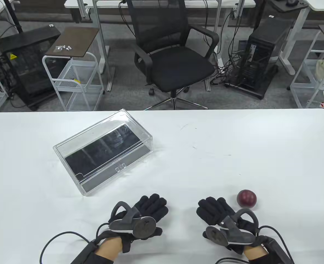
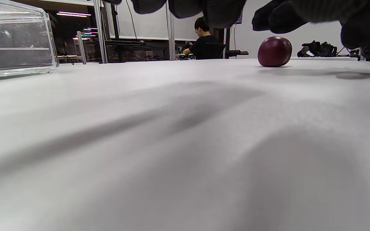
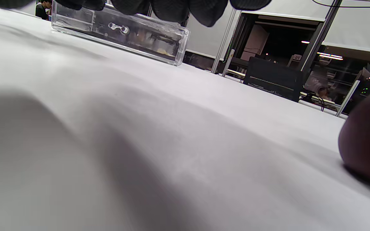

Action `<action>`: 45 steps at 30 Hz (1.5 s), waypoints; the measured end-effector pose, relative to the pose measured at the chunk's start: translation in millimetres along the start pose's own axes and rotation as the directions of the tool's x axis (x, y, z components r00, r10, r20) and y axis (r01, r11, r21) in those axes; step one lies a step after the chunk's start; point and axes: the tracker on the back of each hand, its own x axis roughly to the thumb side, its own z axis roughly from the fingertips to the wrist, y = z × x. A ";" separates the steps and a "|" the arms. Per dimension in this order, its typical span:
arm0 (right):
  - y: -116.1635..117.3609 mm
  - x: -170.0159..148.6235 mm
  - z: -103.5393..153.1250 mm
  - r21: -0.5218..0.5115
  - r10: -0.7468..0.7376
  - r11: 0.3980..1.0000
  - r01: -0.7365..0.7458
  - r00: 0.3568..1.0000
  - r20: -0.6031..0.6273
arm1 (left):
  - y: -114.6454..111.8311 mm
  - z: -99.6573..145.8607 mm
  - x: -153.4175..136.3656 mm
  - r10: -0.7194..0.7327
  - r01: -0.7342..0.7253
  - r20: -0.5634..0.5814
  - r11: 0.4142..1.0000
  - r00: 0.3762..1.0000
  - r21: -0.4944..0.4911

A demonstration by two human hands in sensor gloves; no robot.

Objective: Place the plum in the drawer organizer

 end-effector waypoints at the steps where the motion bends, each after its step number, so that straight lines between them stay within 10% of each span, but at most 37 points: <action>1: 0.1 0.0 -0.1 0.001 0.002 1.000 -0.002 1.000 0.000 | -0.1 -0.1 0.0 0.000 0.000 0.000 1.000 1.000 -0.001; 11: -0.8 0.1 0.5 0.000 0.003 1.000 -0.003 1.000 -0.005 | -0.5 0.1 -3.1 0.009 -0.009 -0.031 1.000 0.999 0.011; 17: -0.8 -0.9 0.5 -0.013 -0.010 1.000 0.010 1.000 -0.009 | 6.8 9.3 -35.4 0.198 -0.140 -0.303 0.969 0.932 0.202; 21: -2.6 -2.7 1.0 -0.026 -0.024 0.999 0.024 1.000 -0.013 | 11.3 21.1 -77.8 0.413 -0.238 -0.608 0.906 0.678 0.350; 23: -3.4 -3.6 1.5 -0.032 -0.030 0.999 0.030 0.999 -0.014 | 9.5 25.8 -107.4 0.558 -0.362 -0.704 0.827 0.439 0.430; 26: -3.5 -4.2 1.8 -0.038 -0.037 0.999 0.037 0.999 -0.014 | 4.9 25.6 -138.0 0.666 -0.453 -0.731 0.703 0.150 0.548; 32: -4.2 -6.9 2.7 -0.047 -0.050 0.998 0.049 0.999 -0.016 | -15.5 16.6 -171.3 0.775 -0.462 -0.587 0.442 -0.236 0.769; 36: -5.0 -9.4 3.3 -0.056 -0.064 0.996 0.063 0.998 -0.018 | -27.7 6.8 -177.2 0.798 -0.454 -0.495 0.320 -0.344 0.832; 45: -5.5 -11.6 2.7 -0.052 -0.092 0.994 0.091 0.996 -0.014 | -34.5 3.7 -178.7 0.798 -0.386 -0.461 0.313 -0.389 0.868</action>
